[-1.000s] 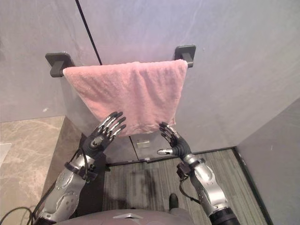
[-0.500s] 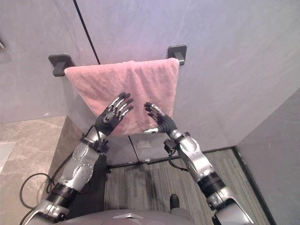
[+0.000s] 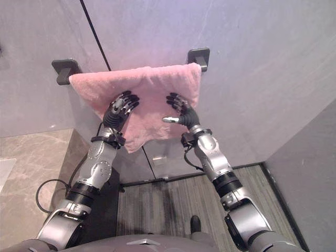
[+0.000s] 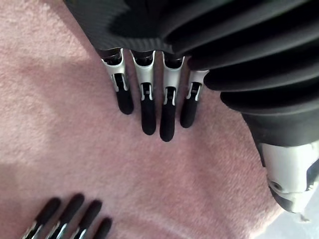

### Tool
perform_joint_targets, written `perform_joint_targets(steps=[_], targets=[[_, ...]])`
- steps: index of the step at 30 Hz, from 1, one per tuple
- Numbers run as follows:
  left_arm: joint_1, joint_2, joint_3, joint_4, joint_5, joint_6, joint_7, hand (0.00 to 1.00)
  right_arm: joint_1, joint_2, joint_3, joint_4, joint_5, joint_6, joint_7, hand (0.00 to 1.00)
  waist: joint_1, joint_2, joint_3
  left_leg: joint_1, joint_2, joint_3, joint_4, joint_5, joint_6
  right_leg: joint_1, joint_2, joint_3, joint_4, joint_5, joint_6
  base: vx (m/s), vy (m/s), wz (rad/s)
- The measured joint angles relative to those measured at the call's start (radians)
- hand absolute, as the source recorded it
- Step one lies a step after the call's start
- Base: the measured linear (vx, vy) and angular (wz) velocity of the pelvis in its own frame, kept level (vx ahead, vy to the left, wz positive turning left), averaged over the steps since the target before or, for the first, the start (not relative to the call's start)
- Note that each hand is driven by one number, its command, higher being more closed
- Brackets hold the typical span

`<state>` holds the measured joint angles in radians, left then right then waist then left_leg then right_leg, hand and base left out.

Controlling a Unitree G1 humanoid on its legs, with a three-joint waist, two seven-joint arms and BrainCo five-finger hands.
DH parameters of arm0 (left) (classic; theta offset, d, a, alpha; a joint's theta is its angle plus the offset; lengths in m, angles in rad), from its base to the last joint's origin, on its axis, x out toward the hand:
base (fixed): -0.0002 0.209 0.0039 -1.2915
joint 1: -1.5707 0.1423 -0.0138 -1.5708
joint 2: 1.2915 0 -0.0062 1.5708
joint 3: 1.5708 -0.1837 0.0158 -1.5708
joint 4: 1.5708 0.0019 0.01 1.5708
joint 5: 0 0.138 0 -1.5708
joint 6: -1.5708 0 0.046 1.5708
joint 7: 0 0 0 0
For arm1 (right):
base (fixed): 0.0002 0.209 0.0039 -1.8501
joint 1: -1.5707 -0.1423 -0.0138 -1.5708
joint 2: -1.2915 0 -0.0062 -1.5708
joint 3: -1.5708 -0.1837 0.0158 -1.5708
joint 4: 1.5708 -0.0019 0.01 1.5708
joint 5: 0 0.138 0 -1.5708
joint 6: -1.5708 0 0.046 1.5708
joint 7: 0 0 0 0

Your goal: Organize washtable

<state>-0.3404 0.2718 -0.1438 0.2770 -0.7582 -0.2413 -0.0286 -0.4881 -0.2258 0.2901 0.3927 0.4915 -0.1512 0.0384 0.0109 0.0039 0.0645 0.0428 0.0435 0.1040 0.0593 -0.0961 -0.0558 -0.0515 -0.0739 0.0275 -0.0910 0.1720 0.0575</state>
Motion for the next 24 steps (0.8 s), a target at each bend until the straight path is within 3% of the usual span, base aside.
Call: perform_joint_targets(steps=[7, 17, 24], targets=[[0.080, -0.015, 0.109, -0.006, 0.038, -0.005, 0.012, 0.00, 0.071, -0.015, -0.153, -0.003, -0.002, -0.001, -0.023, 0.00, -0.002, 0.016, 0.011, 0.003, 0.001, 0.000, -0.007, 0.000, 0.000, 0.000, 0.002, 0.001, 0.000, -0.001, 0.000, 0.00, 0.000, 0.00], [0.336, -0.049, 0.212, -0.004, 0.071, 0.002, -0.001, 0.00, 0.316, -0.016, -0.300, -0.047, -0.011, 0.000, -0.018, 0.00, -0.003, 0.014, 0.013, 0.007, 0.003, -0.005, -0.025, 0.000, 0.000, 0.000, 0.002, -0.016, 0.000, -0.009, 0.005, 0.00, 0.000, 0.01], [0.405, -0.102, 0.255, 0.158, 0.121, 0.015, -0.002, 0.00, 0.416, 0.025, -0.350, 0.006, -0.072, 0.000, -0.019, 0.00, -0.003, 0.005, 0.014, 0.016, 0.002, -0.005, -0.039, 0.002, 0.001, 0.000, 0.001, -0.021, -0.001, -0.015, 0.010, 0.00, 0.000, 0.00]])
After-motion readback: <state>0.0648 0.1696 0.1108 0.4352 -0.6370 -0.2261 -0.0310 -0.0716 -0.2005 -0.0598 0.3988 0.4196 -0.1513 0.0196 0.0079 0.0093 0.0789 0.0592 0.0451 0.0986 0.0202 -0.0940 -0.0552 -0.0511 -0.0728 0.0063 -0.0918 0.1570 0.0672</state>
